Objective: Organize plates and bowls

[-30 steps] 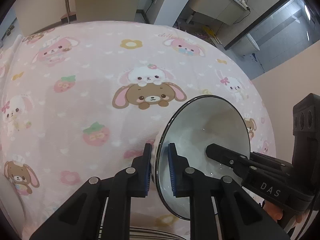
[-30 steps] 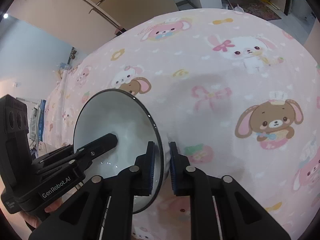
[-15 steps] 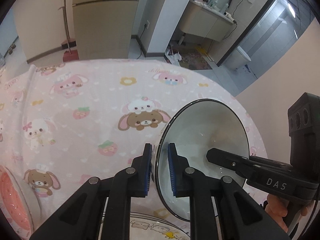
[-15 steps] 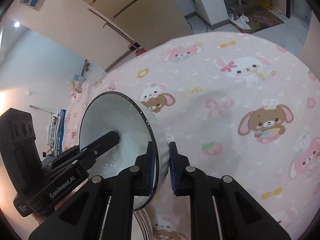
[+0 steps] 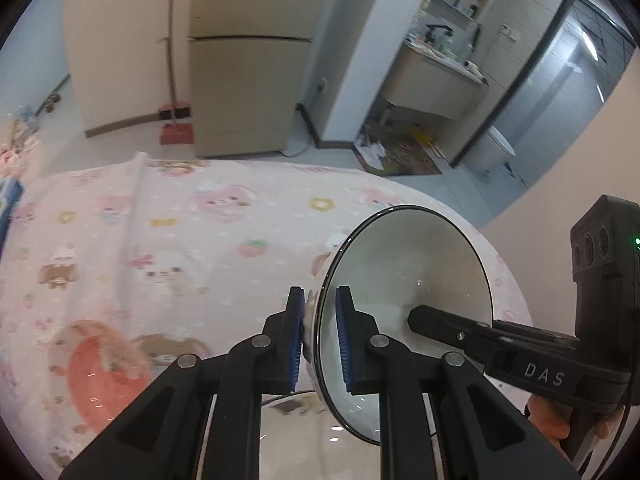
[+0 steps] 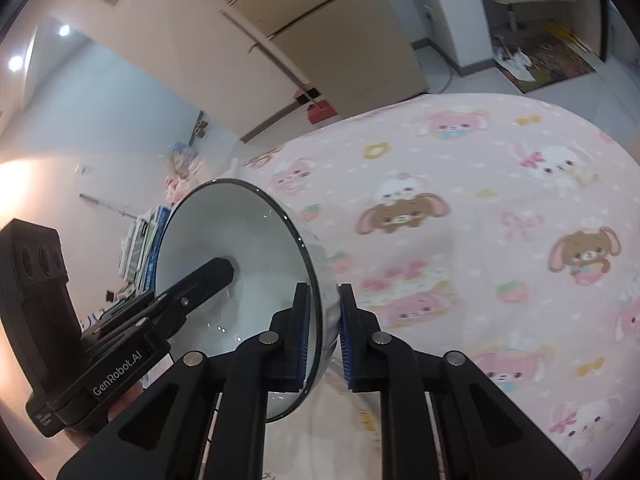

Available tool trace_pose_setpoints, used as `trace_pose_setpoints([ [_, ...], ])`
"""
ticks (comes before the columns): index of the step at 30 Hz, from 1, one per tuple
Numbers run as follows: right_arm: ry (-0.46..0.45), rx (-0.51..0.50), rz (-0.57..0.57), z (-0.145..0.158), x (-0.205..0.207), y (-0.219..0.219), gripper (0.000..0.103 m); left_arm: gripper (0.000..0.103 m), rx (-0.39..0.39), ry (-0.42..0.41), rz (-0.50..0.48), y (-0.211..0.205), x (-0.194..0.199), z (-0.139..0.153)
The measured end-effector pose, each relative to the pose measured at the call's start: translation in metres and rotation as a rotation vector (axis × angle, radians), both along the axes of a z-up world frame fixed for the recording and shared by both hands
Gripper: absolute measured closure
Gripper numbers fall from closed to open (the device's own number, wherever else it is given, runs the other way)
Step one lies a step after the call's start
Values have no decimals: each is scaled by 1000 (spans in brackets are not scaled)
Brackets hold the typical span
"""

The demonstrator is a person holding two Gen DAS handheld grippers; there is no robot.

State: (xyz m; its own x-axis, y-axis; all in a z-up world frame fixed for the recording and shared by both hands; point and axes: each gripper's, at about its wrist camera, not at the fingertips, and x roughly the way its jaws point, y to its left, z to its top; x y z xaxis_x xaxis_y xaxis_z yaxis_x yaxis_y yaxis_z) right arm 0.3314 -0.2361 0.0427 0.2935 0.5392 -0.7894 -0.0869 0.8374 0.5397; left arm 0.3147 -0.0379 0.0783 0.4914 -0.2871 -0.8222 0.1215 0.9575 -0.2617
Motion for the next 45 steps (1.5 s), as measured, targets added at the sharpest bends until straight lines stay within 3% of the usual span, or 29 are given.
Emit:
trace_pose_setpoints([
  [5, -6, 0, 84, 3, -9, 56, 89, 86, 19, -16, 81, 53, -16, 6],
  [13, 17, 4, 170, -5, -18, 137, 89, 86, 8, 16, 192, 137, -40, -10],
  [21, 31, -9, 255, -14, -28, 198, 89, 86, 10, 30, 270, 193, -60, -24],
  [34, 53, -46, 253, -34, -30, 217, 89, 86, 19, 70, 280, 203, -60, -56],
  [45, 68, -75, 248, -47, -27, 221, 87, 86, 101, 88, 255, 194, -56, -66],
])
